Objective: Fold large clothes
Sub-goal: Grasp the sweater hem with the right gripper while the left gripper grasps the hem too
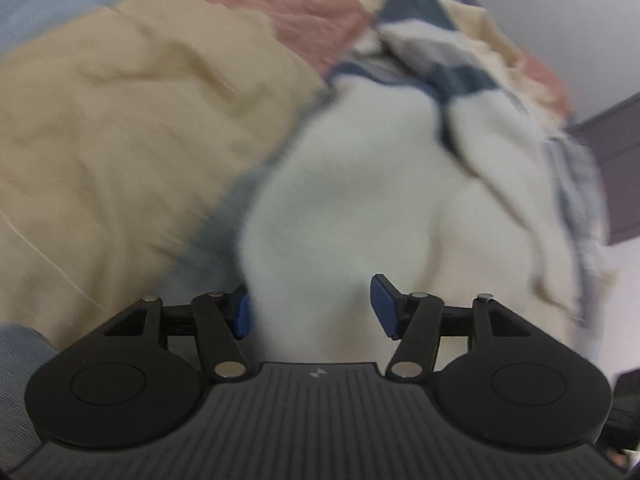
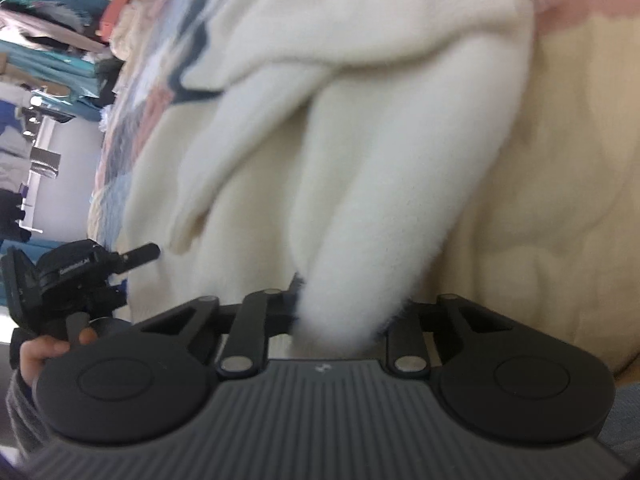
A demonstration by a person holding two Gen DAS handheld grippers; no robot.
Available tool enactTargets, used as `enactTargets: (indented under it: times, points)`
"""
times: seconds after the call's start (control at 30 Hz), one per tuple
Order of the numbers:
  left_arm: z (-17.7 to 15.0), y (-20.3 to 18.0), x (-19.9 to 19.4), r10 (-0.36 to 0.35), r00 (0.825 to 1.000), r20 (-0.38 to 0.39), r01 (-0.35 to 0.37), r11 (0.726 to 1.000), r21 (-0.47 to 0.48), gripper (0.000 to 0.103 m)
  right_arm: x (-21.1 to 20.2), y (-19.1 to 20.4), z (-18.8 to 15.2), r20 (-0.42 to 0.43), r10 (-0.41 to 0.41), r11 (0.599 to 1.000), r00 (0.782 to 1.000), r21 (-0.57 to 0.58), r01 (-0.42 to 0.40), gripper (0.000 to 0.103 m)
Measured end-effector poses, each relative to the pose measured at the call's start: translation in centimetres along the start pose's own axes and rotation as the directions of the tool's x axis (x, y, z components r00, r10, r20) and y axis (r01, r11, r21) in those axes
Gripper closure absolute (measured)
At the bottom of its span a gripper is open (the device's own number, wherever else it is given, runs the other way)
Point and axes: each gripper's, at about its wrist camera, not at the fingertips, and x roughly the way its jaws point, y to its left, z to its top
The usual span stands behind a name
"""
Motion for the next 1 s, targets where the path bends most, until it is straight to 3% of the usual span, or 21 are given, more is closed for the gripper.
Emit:
enactTargets:
  times: [0.07,0.17,0.2,0.23,0.3,0.43,0.5,0.63,0.73,0.87,1.0]
  points:
    - [-0.6,-0.7,-0.4,-0.019,1.0,-0.003,0.02,0.999,0.038,0.036,-1.2,0.9,-0.6,0.113,0.029,0.999,0.993,-0.043,-0.025,0.083]
    - [-1.6,-1.8,-0.5,-0.043,0.999,-0.014,0.044,0.996,0.077,0.039,-2.5,1.3,-0.9,0.209,0.074,0.996,0.975,-0.06,-0.063,0.085]
    - [-1.8,-2.3,-0.5,-0.035,0.999,-0.01,0.035,0.994,0.102,0.05,-3.0,1.2,-0.9,0.233,0.093,0.995,0.968,-0.05,-0.083,0.085]
    - [-1.9,-2.7,-0.5,-0.014,1.0,-0.003,0.014,0.992,0.127,0.07,-3.7,0.9,-0.8,0.254,0.11,0.994,0.961,-0.041,-0.103,0.086]
    - [-2.0,-3.0,-0.9,-0.003,1.0,0.024,0.0,0.991,0.137,0.091,-4.6,0.6,-0.7,0.287,0.123,0.992,0.95,-0.021,-0.122,0.086]
    - [-2.7,-3.2,-3.3,-0.123,0.987,0.1,0.111,0.987,0.116,0.094,-6.5,0.9,-1.9,0.356,0.142,0.989,0.924,-0.02,-0.144,0.088]
    - [-2.9,-3.0,-5.3,-0.184,0.97,0.157,0.173,0.982,0.08,0.094,-7.7,0.3,-2.3,0.386,0.176,0.982,0.905,-0.007,-0.188,0.088]
    - [-3.0,-2.6,-9.6,-0.234,0.933,0.273,0.228,0.972,0.054,0.095,-9.6,-0.3,-2.0,0.451,0.249,0.956,0.857,0.027,-0.292,0.089]
    - [-2.6,-1.9,-12.0,-0.298,0.907,0.296,0.302,0.953,0.034,0.095,-11.2,-0.7,-2.0,0.483,0.297,0.934,0.824,0.031,-0.355,0.089]
    - [-2.9,-1.4,-14.8,-0.378,0.875,0.301,0.389,0.921,0.026,0.095,-12.9,-0.3,-2.3,0.487,0.341,0.919,0.804,0.006,-0.394,0.089]
    - [-3.9,-1.4,-17.9,-0.423,0.85,0.313,0.427,0.902,0.057,0.095,-15.4,-0.5,-3.2,0.499,0.397,0.895,0.771,-0.024,-0.445,0.089]
